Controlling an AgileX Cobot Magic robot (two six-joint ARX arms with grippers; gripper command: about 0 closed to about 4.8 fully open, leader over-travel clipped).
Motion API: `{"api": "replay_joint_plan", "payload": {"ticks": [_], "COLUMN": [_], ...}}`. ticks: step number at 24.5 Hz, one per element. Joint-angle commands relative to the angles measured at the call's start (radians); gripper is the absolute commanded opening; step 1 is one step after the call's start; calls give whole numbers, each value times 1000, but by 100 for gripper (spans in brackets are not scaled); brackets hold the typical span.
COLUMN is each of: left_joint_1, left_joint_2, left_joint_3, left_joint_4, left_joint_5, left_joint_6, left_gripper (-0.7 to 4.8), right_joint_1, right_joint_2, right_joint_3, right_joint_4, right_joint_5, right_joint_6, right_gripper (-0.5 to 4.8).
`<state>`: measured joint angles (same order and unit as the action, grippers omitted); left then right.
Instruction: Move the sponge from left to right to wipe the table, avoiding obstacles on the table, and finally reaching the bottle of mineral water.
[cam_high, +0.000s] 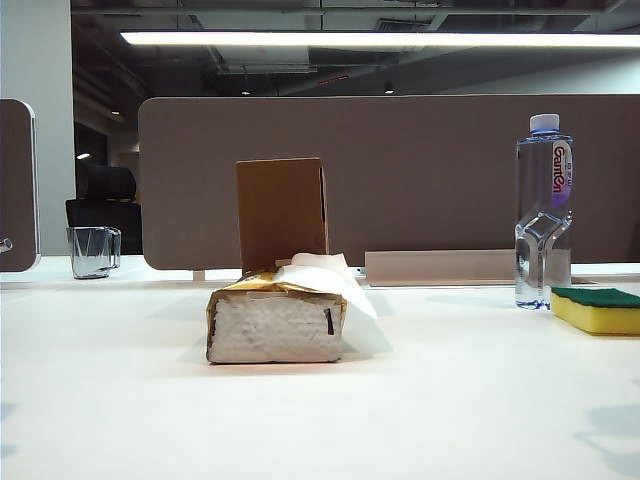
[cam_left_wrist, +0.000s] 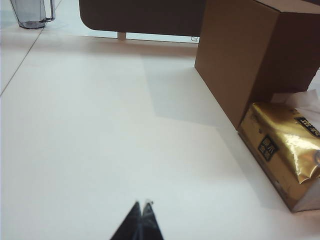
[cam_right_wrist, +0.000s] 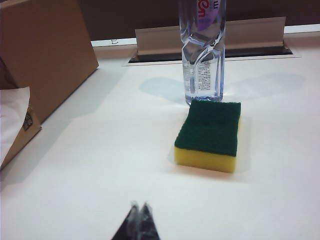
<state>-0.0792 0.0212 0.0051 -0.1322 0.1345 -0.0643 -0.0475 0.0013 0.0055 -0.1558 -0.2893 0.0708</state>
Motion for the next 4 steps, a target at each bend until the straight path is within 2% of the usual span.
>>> {"api": "replay_joint_plan", "payload": {"ticks": [1, 4], "left_joint_1": [0, 0], "left_joint_2": [1, 1], "left_joint_3": [3, 3], "left_joint_4": [6, 6], "left_joint_5": [0, 0], "left_joint_6": [4, 4], "left_gripper": [-6, -6], "right_joint_1": [0, 0], "right_joint_2": [1, 1], "right_joint_3": [-2, -2], "right_joint_4": [5, 5], "right_joint_5": [-2, -2], "right_joint_6": [4, 4], "right_gripper": [-6, -6]}}
